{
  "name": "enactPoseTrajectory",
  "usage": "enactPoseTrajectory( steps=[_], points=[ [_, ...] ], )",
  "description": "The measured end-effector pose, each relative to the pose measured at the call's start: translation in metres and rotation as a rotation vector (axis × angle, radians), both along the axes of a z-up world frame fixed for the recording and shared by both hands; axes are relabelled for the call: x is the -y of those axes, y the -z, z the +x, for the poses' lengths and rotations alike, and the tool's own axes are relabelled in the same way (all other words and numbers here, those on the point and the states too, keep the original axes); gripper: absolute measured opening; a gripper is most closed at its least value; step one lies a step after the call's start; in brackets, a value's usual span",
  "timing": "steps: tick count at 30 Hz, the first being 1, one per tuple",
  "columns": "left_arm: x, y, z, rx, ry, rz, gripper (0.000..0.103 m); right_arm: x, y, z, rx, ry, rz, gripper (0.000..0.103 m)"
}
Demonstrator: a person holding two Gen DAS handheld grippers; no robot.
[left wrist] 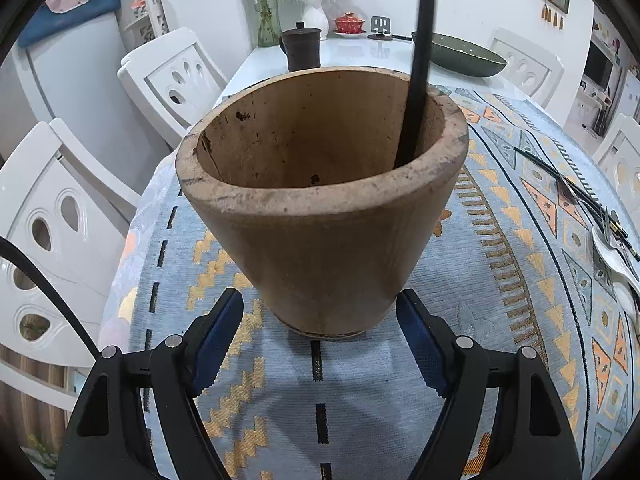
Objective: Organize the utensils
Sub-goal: 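Lower the chopstick into the wooden cup and open the right gripper, then move the right gripper back to the chopsticks on the plate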
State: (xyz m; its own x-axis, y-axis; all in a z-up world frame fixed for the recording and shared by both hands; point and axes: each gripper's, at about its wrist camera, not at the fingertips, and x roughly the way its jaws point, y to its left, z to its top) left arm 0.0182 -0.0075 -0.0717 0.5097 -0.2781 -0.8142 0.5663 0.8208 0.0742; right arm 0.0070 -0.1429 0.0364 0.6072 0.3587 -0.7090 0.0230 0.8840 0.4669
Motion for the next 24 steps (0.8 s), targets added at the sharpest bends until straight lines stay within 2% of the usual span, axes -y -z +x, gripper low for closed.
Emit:
enactPoseTrajectory(
  steps=[8,10,12,13,20,24],
  points=[
    [-0.002,0.004,0.0,-0.005,-0.031,-0.013,0.078,0.023,-0.011,-0.031,0.061,0.049,0.002,0.014],
    [-0.003,0.005,0.0,-0.002,-0.041,-0.023,0.079,0.027,-0.011,-0.045,0.075,0.063,-0.034,0.024],
    [-0.002,0.007,0.0,-0.001,-0.047,-0.034,0.079,0.03,-0.01,-0.057,0.087,0.072,-0.064,0.048],
    [-0.001,0.008,0.0,0.001,-0.051,-0.042,0.079,0.031,-0.009,-0.065,0.095,0.079,-0.091,0.053],
    [0.015,0.018,0.007,0.041,-0.098,-0.048,0.092,0.038,0.021,-0.092,0.026,0.077,-0.149,0.054],
    [0.021,0.026,0.001,0.123,-0.12,-0.029,0.095,0.044,0.037,-0.104,-0.007,0.125,-0.163,0.054]
  ],
)
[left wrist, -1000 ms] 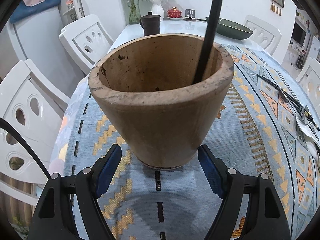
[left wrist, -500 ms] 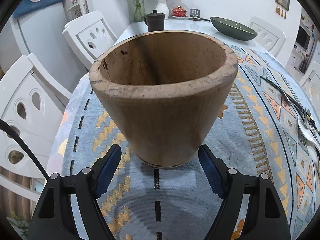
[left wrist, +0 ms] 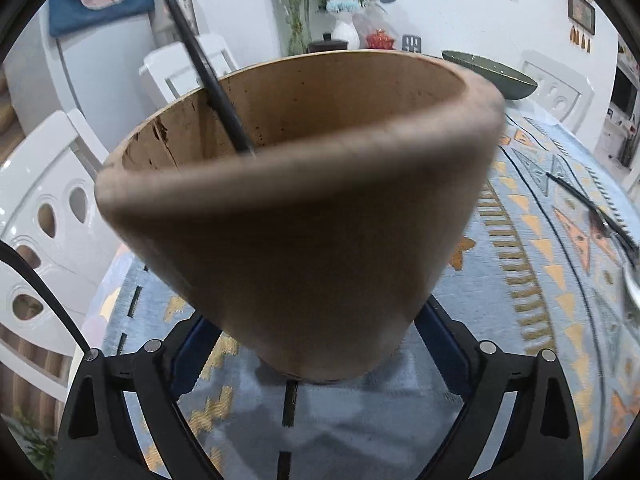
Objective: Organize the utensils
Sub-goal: 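Move the right gripper back to the chopsticks on the plate, then grasp another black chopstick with the right gripper and lift it upright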
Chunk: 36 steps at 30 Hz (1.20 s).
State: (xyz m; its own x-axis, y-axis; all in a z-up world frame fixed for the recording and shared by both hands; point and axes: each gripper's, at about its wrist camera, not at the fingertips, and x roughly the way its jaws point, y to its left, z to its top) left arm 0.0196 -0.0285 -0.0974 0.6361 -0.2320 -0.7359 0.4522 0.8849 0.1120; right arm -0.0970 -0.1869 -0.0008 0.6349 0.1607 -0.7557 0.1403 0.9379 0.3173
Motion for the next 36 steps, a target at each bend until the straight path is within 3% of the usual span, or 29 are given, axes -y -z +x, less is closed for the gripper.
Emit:
enactPoseTrajectory(
  steps=[8,12,13,15,19,24,30,36],
  points=[
    [0.0,0.002,-0.004,0.031,-0.012,0.011,0.096,0.037,0.018,-0.034,-0.009,0.175,-0.084,0.054],
    [0.005,0.005,-0.001,0.019,-0.014,0.037,0.097,0.074,0.011,-0.057,0.01,0.311,-0.189,0.055],
    [0.006,0.007,0.0,0.007,-0.016,0.048,0.097,0.082,0.01,-0.06,0.004,0.331,-0.214,0.057],
    [0.006,0.009,0.003,-0.018,-0.016,0.047,0.097,0.103,0.013,-0.063,-0.034,0.368,-0.28,0.074],
    [-0.001,0.01,0.01,-0.067,-0.011,0.0,0.097,0.145,0.035,-0.064,-0.134,0.364,-0.335,0.074],
    [-0.001,0.01,0.009,-0.063,-0.007,-0.005,0.095,0.192,0.078,-0.055,-0.246,0.312,-0.252,0.038],
    [-0.002,0.009,0.004,-0.043,-0.009,0.002,0.094,0.194,0.116,-0.035,-0.35,0.142,-0.25,0.021],
    [-0.003,0.01,0.005,-0.042,-0.009,0.004,0.094,0.199,0.124,-0.012,-0.345,0.108,-0.249,0.019]
  ],
)
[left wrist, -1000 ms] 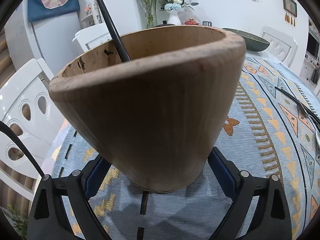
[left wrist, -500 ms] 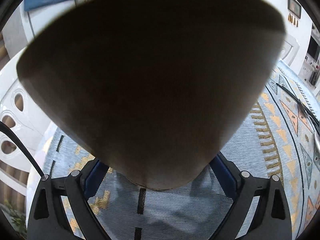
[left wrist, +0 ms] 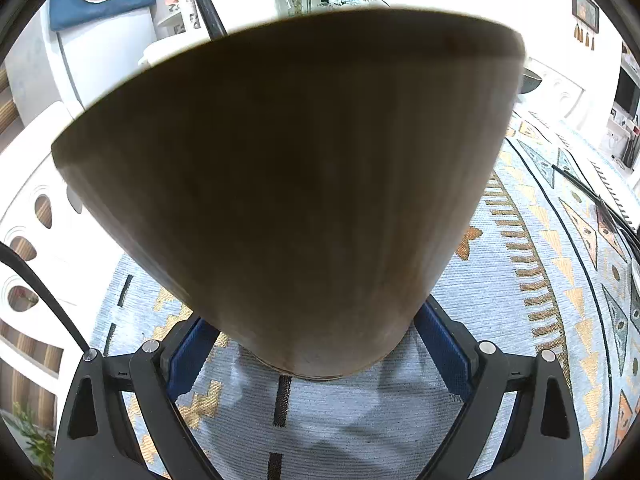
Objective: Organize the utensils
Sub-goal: 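Grasp another black chopstick with the right gripper and lift it upright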
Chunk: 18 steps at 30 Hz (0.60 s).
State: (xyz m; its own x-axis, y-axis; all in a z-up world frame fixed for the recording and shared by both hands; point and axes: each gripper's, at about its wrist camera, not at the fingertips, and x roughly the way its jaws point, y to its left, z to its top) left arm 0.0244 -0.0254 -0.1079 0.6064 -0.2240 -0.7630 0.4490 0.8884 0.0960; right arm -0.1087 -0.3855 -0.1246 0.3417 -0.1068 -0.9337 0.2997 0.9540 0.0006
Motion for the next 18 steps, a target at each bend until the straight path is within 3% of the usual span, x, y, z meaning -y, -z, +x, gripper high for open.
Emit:
enactPoseTrajectory(
  steps=[6,13,18],
  points=[
    [0.0,0.0,0.0,0.0,0.001,0.0,0.094,0.008,0.009,0.03,-0.053,-0.035,-0.025,0.019],
    [0.004,0.001,-0.002,0.001,0.0,0.002,0.095,0.018,0.013,0.044,-0.08,-0.092,0.046,0.017],
    [0.002,0.002,-0.002,0.002,-0.001,0.005,0.095,0.028,0.018,0.067,-0.082,-0.071,0.087,0.017]
  ],
)
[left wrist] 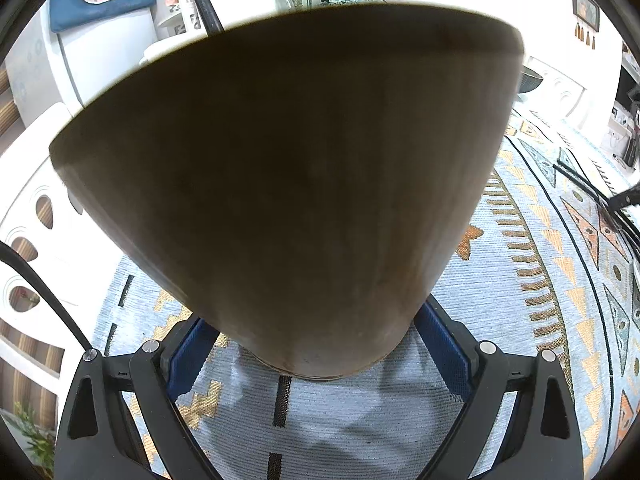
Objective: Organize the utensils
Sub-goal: 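Grasp another black chopstick with the right gripper and lift it upright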
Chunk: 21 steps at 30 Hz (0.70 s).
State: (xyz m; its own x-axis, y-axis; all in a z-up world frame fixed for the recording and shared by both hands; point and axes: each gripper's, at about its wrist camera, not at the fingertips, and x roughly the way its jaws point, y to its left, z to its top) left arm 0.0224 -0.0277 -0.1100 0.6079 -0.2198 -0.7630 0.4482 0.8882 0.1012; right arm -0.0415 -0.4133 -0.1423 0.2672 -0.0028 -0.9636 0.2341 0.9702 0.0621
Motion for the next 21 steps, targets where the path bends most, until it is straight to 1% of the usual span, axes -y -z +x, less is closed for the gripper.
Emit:
enactPoseTrajectory(
  steps=[1,5,8,10,11,16,17,21],
  points=[
    [0.001,0.0,0.0,0.0,0.0,0.0,0.095,0.002,0.004,0.004,-0.019,0.007,-0.005,0.017],
    [0.001,0.0,0.0,0.0,0.0,0.001,0.095,0.002,0.005,0.011,-0.034,-0.001,-0.004,0.017],
    [0.002,0.0,0.001,0.002,0.0,0.003,0.095,-0.008,0.005,0.02,-0.068,-0.047,-0.067,0.017],
    [0.003,0.001,0.001,0.002,0.0,0.004,0.095,-0.014,0.005,0.025,-0.058,-0.046,-0.09,0.017],
    [0.004,0.001,0.001,0.002,0.0,0.005,0.095,-0.017,0.004,0.026,-0.045,-0.047,-0.096,0.01],
    [0.004,0.003,0.001,0.002,0.001,0.005,0.095,-0.018,-0.009,0.017,0.052,-0.014,-0.086,0.006],
    [0.004,0.003,0.002,0.002,0.001,0.004,0.095,-0.017,-0.017,0.012,0.078,0.003,-0.086,0.005],
    [0.004,0.002,0.001,0.001,0.002,0.003,0.095,-0.018,-0.049,-0.006,0.173,0.046,-0.091,0.005]
  ],
)
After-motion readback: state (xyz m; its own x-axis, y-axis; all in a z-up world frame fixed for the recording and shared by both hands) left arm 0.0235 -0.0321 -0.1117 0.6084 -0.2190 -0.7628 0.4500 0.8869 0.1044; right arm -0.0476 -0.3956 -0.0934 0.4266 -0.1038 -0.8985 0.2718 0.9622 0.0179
